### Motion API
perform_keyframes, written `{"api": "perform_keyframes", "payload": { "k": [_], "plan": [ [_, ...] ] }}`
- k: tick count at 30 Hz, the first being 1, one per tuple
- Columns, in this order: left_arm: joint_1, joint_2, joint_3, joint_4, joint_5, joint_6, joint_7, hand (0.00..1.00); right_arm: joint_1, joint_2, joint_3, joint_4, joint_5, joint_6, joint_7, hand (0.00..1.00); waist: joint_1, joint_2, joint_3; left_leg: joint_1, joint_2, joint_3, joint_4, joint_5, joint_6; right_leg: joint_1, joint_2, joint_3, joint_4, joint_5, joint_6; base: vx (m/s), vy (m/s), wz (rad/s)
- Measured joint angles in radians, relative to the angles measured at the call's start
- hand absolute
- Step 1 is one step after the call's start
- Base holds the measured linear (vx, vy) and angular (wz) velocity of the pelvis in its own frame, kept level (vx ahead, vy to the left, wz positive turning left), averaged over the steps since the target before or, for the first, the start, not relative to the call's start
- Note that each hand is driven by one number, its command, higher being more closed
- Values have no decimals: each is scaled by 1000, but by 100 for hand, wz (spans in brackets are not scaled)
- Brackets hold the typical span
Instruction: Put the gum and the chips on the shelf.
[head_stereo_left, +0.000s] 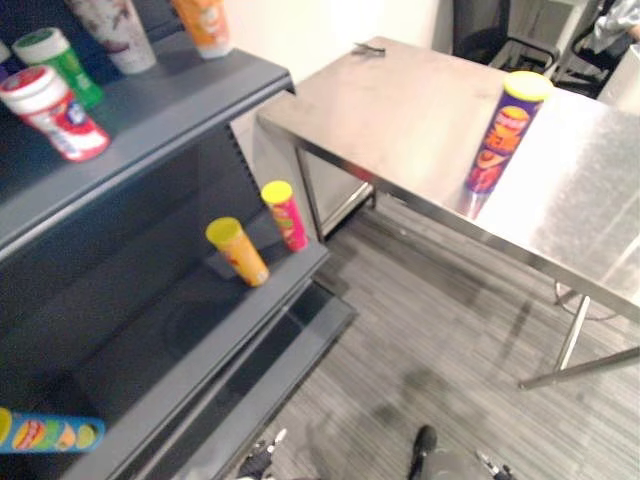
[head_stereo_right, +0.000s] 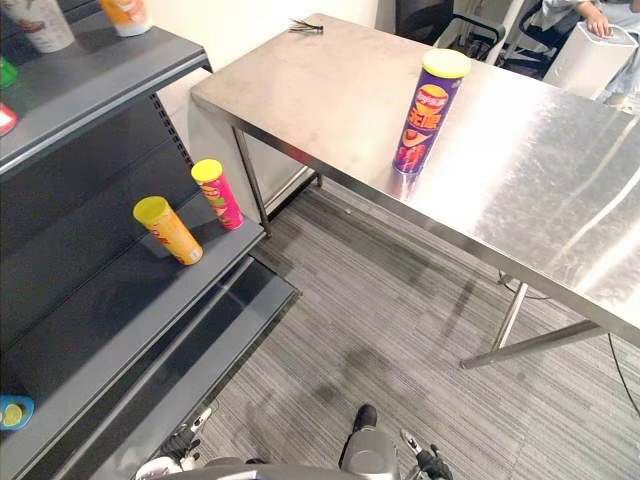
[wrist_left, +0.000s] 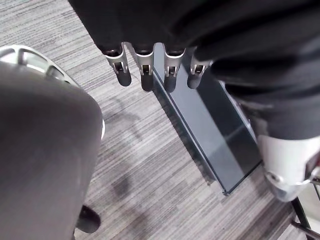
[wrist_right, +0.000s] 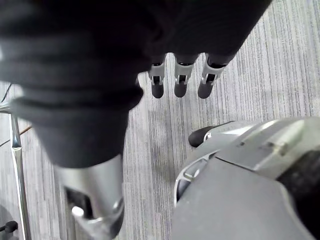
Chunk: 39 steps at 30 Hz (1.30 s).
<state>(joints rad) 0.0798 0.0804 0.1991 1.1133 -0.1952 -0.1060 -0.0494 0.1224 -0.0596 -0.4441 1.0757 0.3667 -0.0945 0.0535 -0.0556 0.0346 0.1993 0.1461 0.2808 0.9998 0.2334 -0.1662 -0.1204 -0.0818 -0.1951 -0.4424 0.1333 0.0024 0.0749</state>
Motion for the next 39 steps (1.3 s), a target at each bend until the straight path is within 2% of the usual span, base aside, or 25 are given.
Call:
{"api": "perform_keyframes", "payload": {
  "k": [3,5,6,7,8,9,10,11,12,13,14,15,19,21,22,23,24,25,27,29,32,36,39],
  "plan": [
    [0,-4,6,-1,0,1,2,0,0,0,-2,0,6,0,-1,0,-23,0,0,4,-4,-24,-29,35,-5,-3,-5,-20,40,-38,-10,-67,-52,16],
    [0,-11,30,-2,0,1,4,0,0,1,-8,0,8,-1,-1,0,-24,-1,0,3,13,-26,6,39,-8,-28,-19,-17,106,-89,-19,-86,-96,6],
    [-1,-14,44,0,-1,2,4,0,0,1,-10,7,31,-2,-1,0,-24,-8,2,-4,38,-26,75,38,-9,-40,-22,-11,153,-140,-18,-47,-156,-12],
    [-1,-14,46,0,-11,2,5,0,0,1,-11,15,37,-3,-1,0,-23,-10,3,-7,64,-26,124,38,-9,-40,-22,-4,167,-153,-23,-25,-168,-34],
    [0,-15,50,-3,-50,1,5,0,0,-2,-13,33,39,-5,-1,0,-22,-8,3,-8,123,-30,226,43,-3,-37,-9,16,191,-174,-36,6,-232,-65],
    [6,-20,65,-2,-95,1,6,0,1,-4,-15,43,49,-9,-2,0,-22,-8,3,-19,171,-86,319,67,36,-35,14,49,211,-192,-49,14,-212,-80],
    [13,-22,76,-8,-111,-4,6,0,2,-3,-15,44,54,-10,-2,0,-21,-9,4,-33,184,-141,355,89,71,-34,27,70,215,-197,-56,34,-263,-96],
    [16,-23,82,-26,-138,-13,6,0,7,-3,-15,43,74,-12,-4,0,-18,-23,10,-98,195,-290,435,142,132,-27,49,115,210,-202,-64,82,-186,-93],
    [19,-32,80,-40,-149,-17,5,0,5,-13,-22,44,75,-16,-6,0,-21,-12,11,-146,151,-446,443,79,66,-18,67,152,191,-202,-68,101,-149,-92],
    [19,-40,78,-43,-149,-19,4,0,5,-18,-24,49,76,-17,-9,0,-21,-12,12,-160,123,-499,428,46,49,-14,71,172,184,-200,-72,127,-103,-85],
    [19,-48,70,-48,-149,-23,2,0,8,-33,-32,66,78,-19,-11,0,-19,-13,12,-172,73,-560,387,12,30,4,76,201,167,-197,-78,117,-75,-81],
    [21,-51,63,-49,-149,-23,2,0,13,-42,-53,75,84,-19,-11,0,-18,-12,12,-179,38,-600,316,6,24,24,86,223,151,-197,-78,113,-64,-78],
    [24,-54,63,-51,-153,-23,3,0,17,-38,-92,67,105,-22,-18,0,-8,-8,11,-221,-23,-718,89,14,17,37,111,291,144,-199,-78,151,43,-72],
    [13,-59,64,-53,-149,-22,6,0,30,-33,-97,43,106,-23,-21,0,9,-4,8,-231,-61,-772,-7,47,12,40,111,343,159,-206,-51,230,189,-69],
    [14,-61,64,-51,-147,-22,7,0,35,-29,-98,32,106,-24,-20,0,9,1,5,-228,-67,-776,-28,65,12,39,111,353,170,-213,-43,278,286,-56],
    [15,-72,66,-46,-139,-22,9,0,40,-27,-100,25,107,-28,-20,0,9,14,-3,-218,-77,-790,-59,113,17,35,116,372,201,-236,-23,242,283,-55],
    [14,-75,80,-46,-135,-23,11,0,36,-18,-101,26,108,-27,-21,0,19,3,-3,-200,-92,-787,-50,132,1,36,104,402,228,-252,-7,241,294,-57],
    [16,-64,80,-44,-133,-23,15,0,47,8,-102,22,109,-28,-18,0,20,-27,-23,-192,-114,-766,-52,108,13,41,81,414,211,-254,6,185,226,-41],
    [15,-51,78,-36,-117,-22,20,0,51,43,-125,23,110,-27,-15,0,18,-29,-38,-193,-133,-754,-37,84,28,59,60,423,172,-243,23,194,232,-14],
    [10,-39,77,-19,-112,-22,24,0,53,61,-152,39,111,-22,-14,0,17,-46,-49,-183,-161,-728,-38,63,44,79,35,439,120,-226,49,176,223,-16],
    [4,-30,72,6,-104,-21,25,0,44,55,-217,41,108,-19,-14,0,15,-42,-54,-160,-185,-683,-38,31,60,103,15,478,59,-199,71,147,193,-41],
    [3,-26,61,23,-95,-22,24,0,15,38,-304,91,102,-16,-22,0,23,-29,-66,-136,-185,-646,-48,12,61,106,24,507,-21,-118,68,67,97,-59],
    [3,-20,35,29,-89,-22,23,0,20,25,-375,119,102,-15,-28,0,25,-30,-69,-107,-190,-650,-76,12,61,121,22,500,-54,-92,69,20,32,-36]
  ]
}}
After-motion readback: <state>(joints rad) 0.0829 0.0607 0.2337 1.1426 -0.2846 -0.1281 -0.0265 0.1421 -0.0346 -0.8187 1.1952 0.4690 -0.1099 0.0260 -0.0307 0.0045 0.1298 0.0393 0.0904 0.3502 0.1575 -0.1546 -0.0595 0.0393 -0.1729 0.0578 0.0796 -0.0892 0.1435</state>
